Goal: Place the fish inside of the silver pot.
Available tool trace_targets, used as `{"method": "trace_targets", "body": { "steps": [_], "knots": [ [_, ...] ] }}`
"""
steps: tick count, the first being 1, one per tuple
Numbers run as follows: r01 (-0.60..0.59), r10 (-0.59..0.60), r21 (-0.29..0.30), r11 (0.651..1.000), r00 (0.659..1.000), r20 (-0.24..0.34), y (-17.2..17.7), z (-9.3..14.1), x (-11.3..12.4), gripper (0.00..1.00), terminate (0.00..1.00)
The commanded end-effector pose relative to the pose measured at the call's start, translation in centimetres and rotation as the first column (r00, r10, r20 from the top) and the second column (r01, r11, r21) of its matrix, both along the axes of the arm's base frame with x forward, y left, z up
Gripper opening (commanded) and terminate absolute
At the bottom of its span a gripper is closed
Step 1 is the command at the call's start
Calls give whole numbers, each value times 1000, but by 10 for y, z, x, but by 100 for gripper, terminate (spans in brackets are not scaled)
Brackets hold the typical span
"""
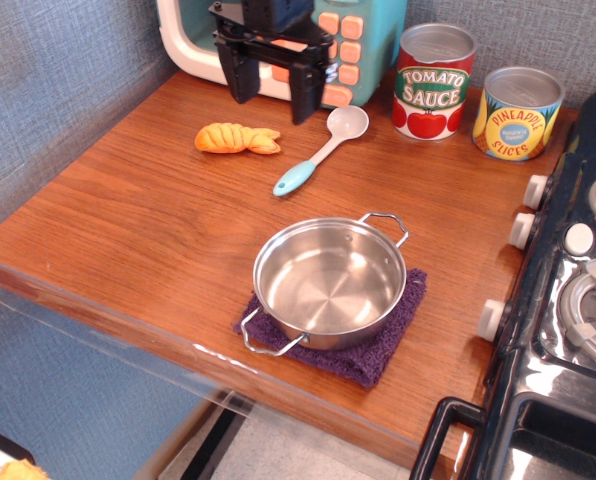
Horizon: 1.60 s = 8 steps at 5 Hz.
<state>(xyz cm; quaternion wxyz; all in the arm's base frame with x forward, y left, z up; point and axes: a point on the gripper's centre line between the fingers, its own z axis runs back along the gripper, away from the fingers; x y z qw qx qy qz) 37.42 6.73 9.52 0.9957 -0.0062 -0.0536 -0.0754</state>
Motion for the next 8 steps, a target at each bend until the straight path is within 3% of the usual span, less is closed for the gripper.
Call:
{"method": "trace_targets", "body": {
  "steps": [1, 3, 5, 6, 8],
  "knots": [
    [117, -114, -36, 992, 989, 91, 49, 1, 24, 100, 0],
    [257, -253, -80, 963, 966, 61, 67, -27, 37, 100, 0],
    [466, -467, -122, 876, 884, 23, 55, -47, 38, 100, 0],
    [479, -486, -121, 870, 873, -39, 48, -58, 37, 100, 0],
    [468, -475, -90, 879, 874, -104, 20, -71, 38, 100, 0]
  ]
}}
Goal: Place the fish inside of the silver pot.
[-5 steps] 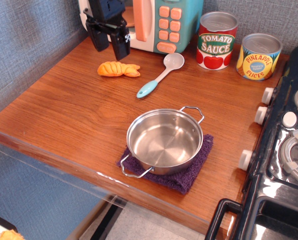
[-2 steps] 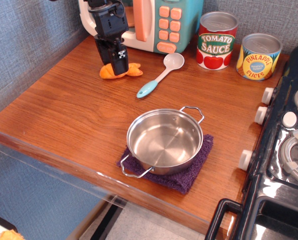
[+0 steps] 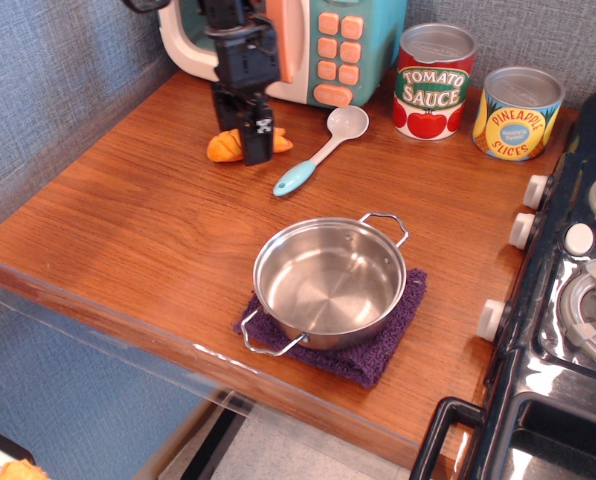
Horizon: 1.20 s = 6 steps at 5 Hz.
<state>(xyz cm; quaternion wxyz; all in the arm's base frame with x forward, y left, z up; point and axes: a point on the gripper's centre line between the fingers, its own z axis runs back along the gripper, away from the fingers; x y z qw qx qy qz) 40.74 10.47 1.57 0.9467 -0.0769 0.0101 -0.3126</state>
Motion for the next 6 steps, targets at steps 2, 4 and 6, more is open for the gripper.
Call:
{"method": "trace_targets", "body": {
  "steps": [2, 4, 6],
  "knots": [
    [17, -18, 65, 998, 1000, 13, -39, 6, -1, 0, 0],
    [-426, 416, 16, 904, 889, 190, -40, 83, -32, 0, 0],
    [-603, 575, 6, 798, 764, 292, -128, 131, -91, 0, 0]
  ]
}}
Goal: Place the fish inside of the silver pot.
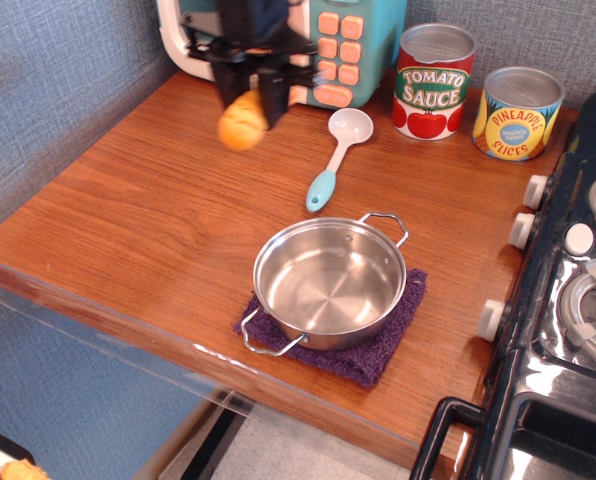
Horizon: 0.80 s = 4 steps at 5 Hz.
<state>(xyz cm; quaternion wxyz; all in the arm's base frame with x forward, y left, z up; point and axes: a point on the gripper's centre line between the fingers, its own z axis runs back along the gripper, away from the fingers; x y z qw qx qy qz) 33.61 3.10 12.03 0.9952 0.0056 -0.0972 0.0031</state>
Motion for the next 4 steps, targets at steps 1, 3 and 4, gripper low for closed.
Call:
{"method": "trace_targets", "body": {
  "steps": [1, 3, 4],
  "knots": [
    [-2, 1, 34, 999, 999, 33, -87, 16, -36, 0, 0],
    [-53, 52, 19, 998, 998, 23, -88, -1, -44, 0, 0],
    [-51, 52, -13, 999, 998, 27, -84, -1, -46, 0, 0]
  ]
}}
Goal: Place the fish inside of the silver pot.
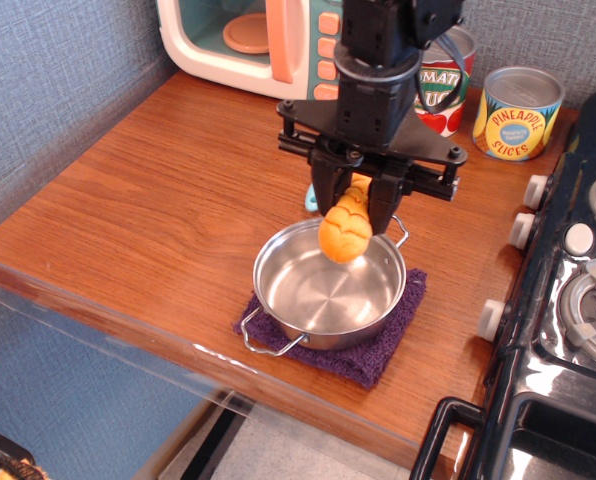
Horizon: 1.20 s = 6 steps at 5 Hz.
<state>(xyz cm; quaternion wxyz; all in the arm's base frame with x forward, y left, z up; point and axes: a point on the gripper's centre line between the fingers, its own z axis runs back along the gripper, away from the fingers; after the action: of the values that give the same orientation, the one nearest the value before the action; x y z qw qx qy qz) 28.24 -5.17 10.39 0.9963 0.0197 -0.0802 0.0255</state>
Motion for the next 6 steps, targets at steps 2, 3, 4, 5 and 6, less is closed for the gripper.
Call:
{"method": "trace_targets", "body": {
  "steps": [2, 3, 4, 5, 6],
  "knots": [
    [35, -29, -130, 991, 999, 46, 6, 13, 7, 100, 0],
    [41, -37, -123, 992, 999, 34, 6, 12, 7, 100, 0],
    [40, -39, -103, 994, 999, 13, 6, 11, 7, 100, 0],
    [21, -21, -58, 998, 1000, 0, 10, 16, 6, 100, 0],
    [-2, 2, -53, 999, 1000, -6, 17, 16, 6, 100, 0]
  ]
}}
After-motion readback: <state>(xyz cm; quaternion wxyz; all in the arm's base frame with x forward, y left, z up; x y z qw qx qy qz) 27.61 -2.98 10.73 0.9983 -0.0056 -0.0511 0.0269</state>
